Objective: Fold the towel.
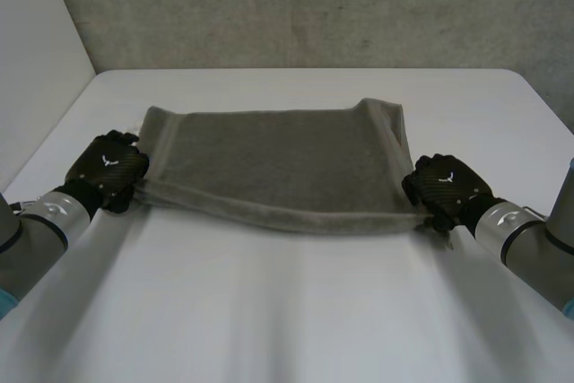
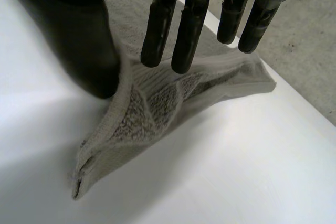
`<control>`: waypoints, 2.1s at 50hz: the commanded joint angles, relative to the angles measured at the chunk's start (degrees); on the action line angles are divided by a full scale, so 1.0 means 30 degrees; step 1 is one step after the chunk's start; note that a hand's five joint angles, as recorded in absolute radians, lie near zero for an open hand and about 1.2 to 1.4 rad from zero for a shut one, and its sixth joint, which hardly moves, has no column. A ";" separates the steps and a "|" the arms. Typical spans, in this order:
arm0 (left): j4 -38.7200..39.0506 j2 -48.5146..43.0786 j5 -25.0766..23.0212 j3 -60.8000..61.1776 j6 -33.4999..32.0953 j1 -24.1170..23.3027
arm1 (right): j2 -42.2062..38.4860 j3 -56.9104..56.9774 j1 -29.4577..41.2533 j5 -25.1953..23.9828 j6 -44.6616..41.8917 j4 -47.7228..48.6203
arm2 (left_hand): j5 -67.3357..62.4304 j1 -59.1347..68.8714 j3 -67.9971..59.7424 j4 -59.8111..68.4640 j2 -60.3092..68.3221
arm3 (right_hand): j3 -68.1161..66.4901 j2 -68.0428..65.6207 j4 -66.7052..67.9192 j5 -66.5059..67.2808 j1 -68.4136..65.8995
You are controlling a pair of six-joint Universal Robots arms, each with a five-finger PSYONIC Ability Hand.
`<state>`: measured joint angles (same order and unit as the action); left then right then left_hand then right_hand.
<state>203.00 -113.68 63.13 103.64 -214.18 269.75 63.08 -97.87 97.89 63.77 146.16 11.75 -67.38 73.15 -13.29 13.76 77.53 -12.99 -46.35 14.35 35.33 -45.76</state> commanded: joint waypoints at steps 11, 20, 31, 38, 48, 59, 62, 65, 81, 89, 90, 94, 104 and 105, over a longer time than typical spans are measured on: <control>-0.0226 0.0744 0.0022 -0.0064 0.0144 0.0464 | 0.1554 0.0601 -0.1017 0.0952 0.0581 -0.0691 | -0.0873 0.2282 0.1098 -0.1254 0.0824 | 0.0997 -1.1217 -0.1450 1.1556 -1.1412; -0.1249 0.6417 -0.0094 -0.0328 0.4762 0.0230 | 0.7939 0.2183 -0.2450 -0.1884 0.4390 -0.3386 | -0.0873 0.2282 0.1098 -0.1254 0.0824 | 0.0997 -1.1217 -0.1450 1.1556 -1.1412; -0.4210 1.1174 -0.2234 0.0610 0.6501 0.1050 | 1.0731 0.2713 -0.4852 -0.4875 0.3725 -0.8395 | -0.0873 0.2282 0.1098 -0.1254 0.0824 | 0.0997 -1.1217 -0.1450 1.1556 -1.1412; -0.4972 1.0709 -0.4253 0.0932 0.5975 0.2836 | 1.0293 0.2244 -0.5296 -0.5495 0.1816 -0.8575 | -0.0873 0.2282 0.1098 -0.1254 0.0824 | 0.0997 -1.1217 -0.1450 1.1556 -1.1412; -0.5118 0.2982 -0.4051 -0.2634 0.3197 0.1522 | 0.2978 0.5693 -0.3661 -0.3714 0.0119 -0.8312 | -0.0873 0.2282 0.1098 -0.1254 0.0824 | 0.0997 -1.1217 -0.1450 1.1556 -1.1412; -0.5148 -0.3145 -0.0918 -0.7734 0.0350 0.0026 | -0.2767 1.0179 -0.1517 -0.1072 -0.0792 -0.7407 | -0.0873 0.2282 0.1098 -0.1254 0.0824 | 0.0997 -1.1217 -0.1450 1.1556 -1.1412; -0.5148 -0.4377 -0.0799 -0.8906 0.0202 -0.0150 | -0.3881 1.1000 -0.1138 -0.0867 -0.0704 -0.6470 | -0.0873 0.2282 0.1098 -0.1254 0.0824 | 0.0997 -1.1217 -0.1450 1.1556 -1.1412; -0.5089 -0.5229 -0.0711 -0.9903 0.0202 -0.0209 | -0.4907 1.1791 -0.0844 -0.0429 -0.0675 -0.5736 | -0.0873 0.2282 0.1098 -0.1254 0.0824 | 0.0997 -1.1217 -0.1450 1.1556 -1.1412; -0.2950 -0.8104 -0.0827 -1.2779 -0.0062 -0.0532 | -0.7842 1.4344 -0.0169 0.0247 -0.0616 -0.3975 | -0.0873 0.2282 0.1098 -0.1254 0.0824 | 0.0997 -1.1217 -0.1450 1.1556 -1.1412; -0.2364 -0.9100 -0.0769 -1.3482 -0.0120 -0.0561 | -0.8926 1.5281 -0.0052 0.0306 -0.0616 -0.3741 | -0.0873 0.2282 0.1098 -0.1254 0.0824 | 0.0997 -1.1217 -0.1450 1.1556 -1.1412; -0.2335 -0.9187 -0.0769 -1.3511 -0.0149 -0.0590 | -0.9042 1.5368 -0.0052 0.0364 -0.0616 -0.3538 | -0.0873 0.2282 0.1098 -0.1254 0.0824 | 0.0997 -1.1217 -0.1450 1.1556 -1.1412; -0.2160 -0.9246 -0.0769 -1.3570 -0.0149 -0.0619 | -0.9247 1.5486 -0.0052 0.0423 -0.0645 -0.2806 | 0.0008 0.1402 0.1098 -0.1254 -0.0057 | 0.0997 -1.1217 -0.1450 1.1556 -1.1412; -0.1984 -0.9012 -0.0710 -1.3307 -0.0149 -0.0795 | -0.9307 1.5457 -0.0052 0.0365 -0.0645 -0.2277 | 1.2960 -1.1551 0.1098 -0.1254 -1.3009 | 0.0997 -0.9516 -0.1450 0.9855 -0.9711; -0.1983 -0.8954 -0.0710 -1.3306 -0.0149 -0.0825 | -0.9307 1.5457 -0.0052 0.0394 -0.0645 -0.2131 | 1.5578 -1.4168 0.1098 -0.1254 -1.5627 | 0.0997 -0.2782 -0.1450 0.3121 -0.2977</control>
<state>196.92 -141.16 60.92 63.29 -214.62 267.71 35.10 -51.37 97.74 64.96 144.23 4.40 -33.78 43.75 -13.29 13.76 44.09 -12.99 -76.03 14.35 66.94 -75.20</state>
